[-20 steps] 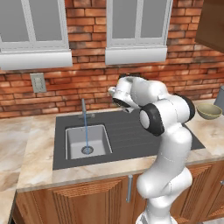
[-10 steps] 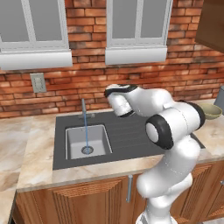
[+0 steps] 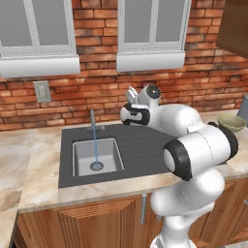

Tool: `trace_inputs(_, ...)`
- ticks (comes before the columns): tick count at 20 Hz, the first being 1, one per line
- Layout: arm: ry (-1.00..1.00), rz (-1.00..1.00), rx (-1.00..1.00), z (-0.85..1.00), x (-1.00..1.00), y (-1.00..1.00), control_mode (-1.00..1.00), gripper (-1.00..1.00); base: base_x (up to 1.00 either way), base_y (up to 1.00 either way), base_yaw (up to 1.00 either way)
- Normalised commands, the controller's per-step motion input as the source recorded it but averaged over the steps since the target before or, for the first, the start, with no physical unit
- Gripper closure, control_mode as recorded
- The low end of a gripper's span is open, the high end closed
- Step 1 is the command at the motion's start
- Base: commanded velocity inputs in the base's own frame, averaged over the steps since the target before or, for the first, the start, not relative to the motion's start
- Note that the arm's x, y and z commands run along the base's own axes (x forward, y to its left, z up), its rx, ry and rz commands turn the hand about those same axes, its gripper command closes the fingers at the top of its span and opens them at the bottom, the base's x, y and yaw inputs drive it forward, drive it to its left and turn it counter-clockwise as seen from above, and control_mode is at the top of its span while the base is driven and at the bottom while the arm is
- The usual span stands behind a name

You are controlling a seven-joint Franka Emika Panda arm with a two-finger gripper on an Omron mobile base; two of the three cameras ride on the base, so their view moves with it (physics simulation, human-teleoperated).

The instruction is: Rinse each bowl for a few seconds and place them down in the sink or on the counter.

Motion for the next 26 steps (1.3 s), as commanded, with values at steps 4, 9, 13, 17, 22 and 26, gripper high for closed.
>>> trace_inputs(4,0.2,-0.21,0.05,0.77,0.0,-0.06,-1.0,-1.0,0.0,0.0,0.0)
trace_inputs(9,0.18,-0.24,0.04,0.55,0.0,-0.21,-1.0,-1.0,0.0,0.0,0.0)
trace_inputs(13,0.15,-0.25,0.02,0.25,-0.01,-0.36,-1.0,-1.0,0.0,0.0,0.0)
trace_inputs(17,0.0,-0.14,0.01,-0.06,-0.22,-0.5,-1.0,-1.0,0.0,0.0,0.0)
trace_inputs(22,-0.07,-0.13,0.0,-0.11,-0.48,-0.36,-1.0,-1.0,0.0,0.0,0.0)
trace_inputs(26,-0.08,-0.13,0.01,-0.01,-0.45,-0.37,-1.0,-1.0,0.0,0.0,0.0)
